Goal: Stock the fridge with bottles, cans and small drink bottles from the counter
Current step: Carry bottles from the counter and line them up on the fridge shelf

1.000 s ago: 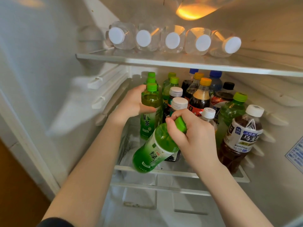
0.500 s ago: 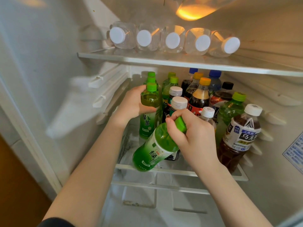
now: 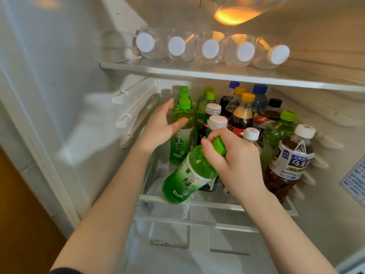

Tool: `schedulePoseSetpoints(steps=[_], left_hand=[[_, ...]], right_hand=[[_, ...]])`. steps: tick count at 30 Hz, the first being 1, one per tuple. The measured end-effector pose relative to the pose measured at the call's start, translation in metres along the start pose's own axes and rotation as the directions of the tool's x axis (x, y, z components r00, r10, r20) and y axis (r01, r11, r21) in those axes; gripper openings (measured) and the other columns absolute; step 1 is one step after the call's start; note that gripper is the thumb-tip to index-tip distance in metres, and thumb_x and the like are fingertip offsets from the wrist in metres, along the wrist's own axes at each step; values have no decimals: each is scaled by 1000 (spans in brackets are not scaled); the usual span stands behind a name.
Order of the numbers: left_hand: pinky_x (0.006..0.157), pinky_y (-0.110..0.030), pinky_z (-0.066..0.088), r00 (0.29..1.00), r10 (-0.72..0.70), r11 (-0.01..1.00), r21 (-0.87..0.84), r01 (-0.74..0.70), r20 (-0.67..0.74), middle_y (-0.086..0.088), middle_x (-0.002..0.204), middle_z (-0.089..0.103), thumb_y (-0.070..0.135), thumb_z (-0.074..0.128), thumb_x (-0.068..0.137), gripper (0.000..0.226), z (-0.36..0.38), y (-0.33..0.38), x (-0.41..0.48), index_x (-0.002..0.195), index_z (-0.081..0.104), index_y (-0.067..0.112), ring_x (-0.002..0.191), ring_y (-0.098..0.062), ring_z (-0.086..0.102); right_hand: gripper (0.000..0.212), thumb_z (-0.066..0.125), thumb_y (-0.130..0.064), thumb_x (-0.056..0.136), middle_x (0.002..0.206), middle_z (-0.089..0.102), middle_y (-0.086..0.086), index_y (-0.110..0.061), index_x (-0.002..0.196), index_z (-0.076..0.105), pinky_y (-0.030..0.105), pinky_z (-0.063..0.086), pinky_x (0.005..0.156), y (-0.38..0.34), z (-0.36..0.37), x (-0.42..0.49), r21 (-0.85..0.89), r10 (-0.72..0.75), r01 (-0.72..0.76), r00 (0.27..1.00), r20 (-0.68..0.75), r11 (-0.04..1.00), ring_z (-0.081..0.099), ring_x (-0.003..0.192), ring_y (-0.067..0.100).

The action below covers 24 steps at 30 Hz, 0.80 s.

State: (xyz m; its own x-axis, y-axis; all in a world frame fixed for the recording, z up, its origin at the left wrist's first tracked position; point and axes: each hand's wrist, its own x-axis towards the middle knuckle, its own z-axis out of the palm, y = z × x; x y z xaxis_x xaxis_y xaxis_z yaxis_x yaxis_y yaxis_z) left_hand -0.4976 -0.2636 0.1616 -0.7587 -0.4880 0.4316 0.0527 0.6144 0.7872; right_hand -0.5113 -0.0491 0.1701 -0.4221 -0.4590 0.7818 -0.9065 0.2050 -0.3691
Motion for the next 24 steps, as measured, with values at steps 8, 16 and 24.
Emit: schedulePoseSetpoints(steps=[8,16,24], left_hand=[[82,-22,48,992,12,903,-427,44,128,5,97,66,41,62,72,38,-2,-1,-95,101,62,16,95,-7,61],[101,-44,47,969,-54,937,-324,132,239,3,126,60,26,80,67,68,-1,-19,-116,127,49,24,117,-12,58],[88,-11,47,988,-157,907,-396,147,6,16,126,56,9,73,80,58,16,-37,-112,126,45,31,114,7,54]], right_hand=[[31,44,-44,94,67,59,-5,-18,94,60,33,47,51,-5,5,21,-106,-97,116,981,170,988,58,61,14],[46,38,-52,93,93,63,1,-14,111,56,34,47,66,-9,18,36,-145,-156,179,975,155,973,58,87,20],[23,48,-26,90,96,57,-4,-16,110,56,20,42,75,13,17,-20,162,165,-134,965,-202,978,53,88,10]])
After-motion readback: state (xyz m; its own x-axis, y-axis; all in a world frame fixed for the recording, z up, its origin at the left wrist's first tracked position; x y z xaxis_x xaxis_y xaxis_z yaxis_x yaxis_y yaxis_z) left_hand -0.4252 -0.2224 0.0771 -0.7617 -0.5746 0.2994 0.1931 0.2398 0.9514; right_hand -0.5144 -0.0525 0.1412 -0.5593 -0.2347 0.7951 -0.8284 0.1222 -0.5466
